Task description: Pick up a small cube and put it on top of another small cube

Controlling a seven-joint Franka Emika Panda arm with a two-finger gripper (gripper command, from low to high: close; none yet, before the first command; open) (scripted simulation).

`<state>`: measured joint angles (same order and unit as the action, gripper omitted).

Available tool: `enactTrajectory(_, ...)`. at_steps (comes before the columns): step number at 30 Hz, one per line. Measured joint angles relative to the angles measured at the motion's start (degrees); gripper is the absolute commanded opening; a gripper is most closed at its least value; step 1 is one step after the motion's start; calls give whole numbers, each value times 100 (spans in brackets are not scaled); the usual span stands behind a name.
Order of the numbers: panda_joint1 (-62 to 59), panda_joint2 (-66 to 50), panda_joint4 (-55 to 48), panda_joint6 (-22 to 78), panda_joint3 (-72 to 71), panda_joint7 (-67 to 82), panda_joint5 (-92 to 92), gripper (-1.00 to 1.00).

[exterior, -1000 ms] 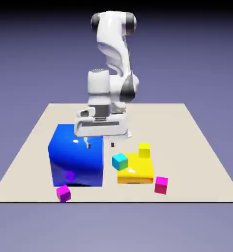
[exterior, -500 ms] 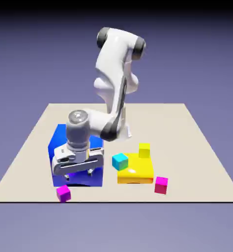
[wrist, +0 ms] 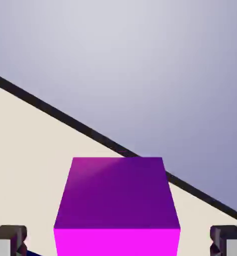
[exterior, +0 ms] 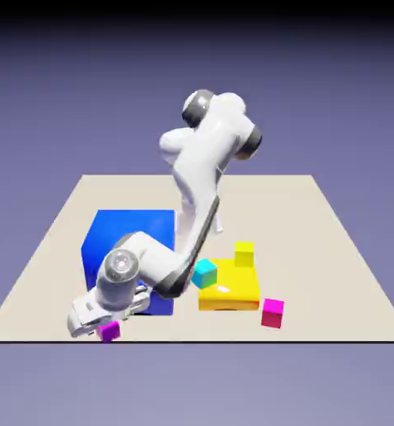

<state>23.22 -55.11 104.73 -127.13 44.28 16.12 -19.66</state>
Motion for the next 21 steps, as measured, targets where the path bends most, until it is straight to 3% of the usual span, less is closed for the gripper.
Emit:
enactTrajectory(3,318,534,-160,718,355,-118,319,-100)
enactTrajectory(21,271,2769,1435,103,-3380,-1014,4024,-100)
